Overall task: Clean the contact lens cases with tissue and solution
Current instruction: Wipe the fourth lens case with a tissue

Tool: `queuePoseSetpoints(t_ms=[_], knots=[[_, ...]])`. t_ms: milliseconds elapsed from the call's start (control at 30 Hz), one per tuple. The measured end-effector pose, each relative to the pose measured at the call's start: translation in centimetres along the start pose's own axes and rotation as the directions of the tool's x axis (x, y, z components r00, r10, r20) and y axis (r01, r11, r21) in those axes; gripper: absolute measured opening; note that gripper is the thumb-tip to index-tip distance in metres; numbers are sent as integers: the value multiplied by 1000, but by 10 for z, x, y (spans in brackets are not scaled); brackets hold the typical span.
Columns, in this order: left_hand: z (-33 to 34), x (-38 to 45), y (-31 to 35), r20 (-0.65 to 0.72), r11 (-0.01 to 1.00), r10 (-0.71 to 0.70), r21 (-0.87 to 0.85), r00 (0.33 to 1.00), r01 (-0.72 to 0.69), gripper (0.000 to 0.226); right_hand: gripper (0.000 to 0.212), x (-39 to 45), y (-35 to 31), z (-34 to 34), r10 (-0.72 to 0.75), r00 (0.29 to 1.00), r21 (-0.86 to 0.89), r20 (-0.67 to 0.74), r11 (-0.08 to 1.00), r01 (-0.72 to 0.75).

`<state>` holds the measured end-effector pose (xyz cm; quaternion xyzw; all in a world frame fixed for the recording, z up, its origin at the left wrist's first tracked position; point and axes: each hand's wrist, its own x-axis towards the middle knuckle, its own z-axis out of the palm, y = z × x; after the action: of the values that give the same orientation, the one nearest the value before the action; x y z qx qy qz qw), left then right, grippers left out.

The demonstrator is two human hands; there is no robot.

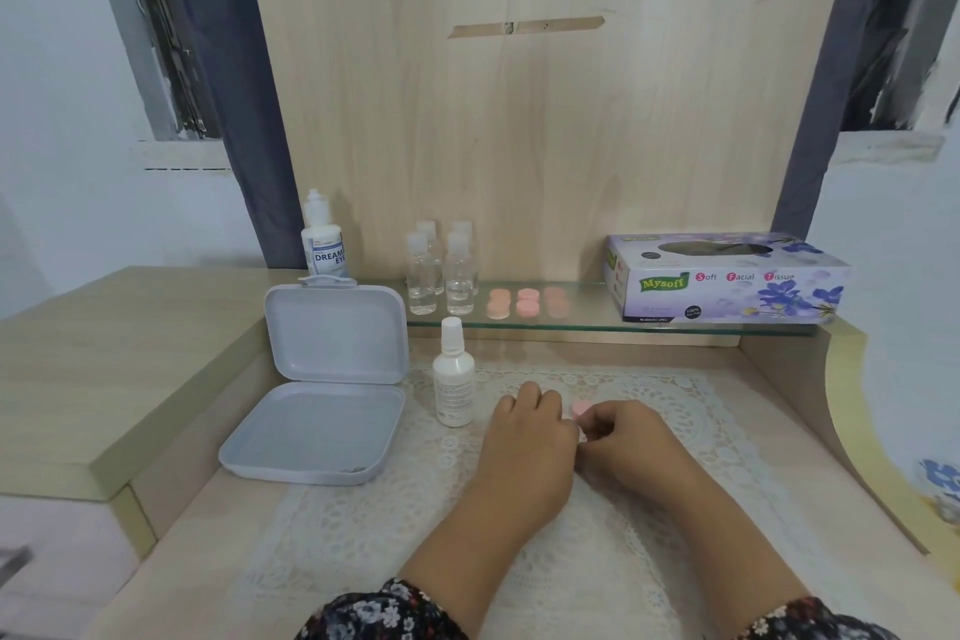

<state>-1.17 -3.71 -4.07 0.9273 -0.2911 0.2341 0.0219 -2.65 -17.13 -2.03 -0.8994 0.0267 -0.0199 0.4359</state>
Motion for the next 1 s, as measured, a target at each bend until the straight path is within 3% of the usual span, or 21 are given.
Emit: queuePoseSetpoints(t_ms=[133,267,367,467,533,633,700,800,833,900,1000], knots=[[-2,1,-1,5,996,-38,-85,999,39,18,8,0,0,0,-12,1000,-9,-5,1000,12],[-4,2,-3,133,973,-122,-181,984,145,29,14,1,2,1,-27,1000,-6,4,1000,27],[-4,3,-8,28,900,-237,-371,971,230,21,19,1,3,0,-53,999,-7,7,999,53],[-7,2,-13,-83,702,-459,-645,885,304,17,15,2,8,-3,-67,997,42,-35,997,68],[-8,2,-15,-16,553,-569,-748,822,368,26,13,3,10,-6,-73,995,100,-69,992,80],[-10,3,-17,112,408,-644,-787,757,463,34,12,3,8,-9,-72,991,189,-113,978,92],[-10,4,-18,214,265,-644,-838,735,476,35,13,3,4,-10,-80,989,244,-126,964,109],[-12,5,-18,436,-93,-509,-885,742,456,34,13,3,1,-9,-111,988,313,-103,940,139],[-12,4,-18,473,-169,-463,-877,750,449,32,14,3,1,-8,-118,988,321,-100,936,144],[-12,3,-19,480,-206,-463,-876,745,436,28,15,3,1,-8,-115,988,334,-107,932,145],[-10,3,-24,432,-173,-534,-897,727,406,18,16,5,1,-8,-117,986,342,-116,928,150]])
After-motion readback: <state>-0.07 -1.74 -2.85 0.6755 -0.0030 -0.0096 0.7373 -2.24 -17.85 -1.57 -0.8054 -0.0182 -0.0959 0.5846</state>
